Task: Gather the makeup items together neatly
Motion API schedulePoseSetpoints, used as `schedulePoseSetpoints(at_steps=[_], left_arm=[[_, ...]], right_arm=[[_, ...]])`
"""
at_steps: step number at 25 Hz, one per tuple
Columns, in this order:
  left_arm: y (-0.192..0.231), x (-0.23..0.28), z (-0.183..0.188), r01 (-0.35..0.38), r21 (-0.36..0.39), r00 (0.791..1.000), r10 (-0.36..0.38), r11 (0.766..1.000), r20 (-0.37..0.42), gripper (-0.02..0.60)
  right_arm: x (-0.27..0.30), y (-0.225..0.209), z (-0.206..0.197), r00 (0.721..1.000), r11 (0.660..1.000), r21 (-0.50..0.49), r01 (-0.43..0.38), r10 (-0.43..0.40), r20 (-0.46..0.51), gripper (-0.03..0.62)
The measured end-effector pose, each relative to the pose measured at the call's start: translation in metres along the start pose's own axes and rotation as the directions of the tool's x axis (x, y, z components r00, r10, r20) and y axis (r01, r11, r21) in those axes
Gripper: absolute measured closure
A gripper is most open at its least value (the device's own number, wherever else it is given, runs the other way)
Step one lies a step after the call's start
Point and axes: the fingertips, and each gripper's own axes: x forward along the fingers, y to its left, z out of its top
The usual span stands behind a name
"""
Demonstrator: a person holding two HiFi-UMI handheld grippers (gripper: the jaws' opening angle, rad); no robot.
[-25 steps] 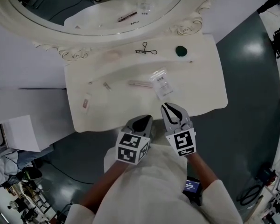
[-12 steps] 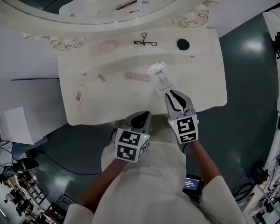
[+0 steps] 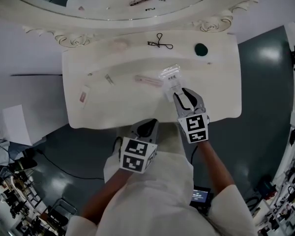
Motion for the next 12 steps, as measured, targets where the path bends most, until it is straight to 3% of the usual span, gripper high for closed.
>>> schedulePoseSetpoints(at_steps=[6, 12], left_arm=[[0.002, 0.007, -0.003, 0.003, -0.014, 1.000, -0.003, 1.000, -0.009, 0.572], [0.006, 0.014, -0.007, 0.001, -0.005, 1.000, -0.001, 1.000, -0.031, 0.572]], right_arm=[[0.009, -0.008, -0.021, 0.998, 0.999, 0.025, 0.029, -0.027, -0.055, 0.494], [0.013, -0.031, -0.042, 0.989, 0.991, 0.071, 0.116, -0.109, -0.103, 0.494]])
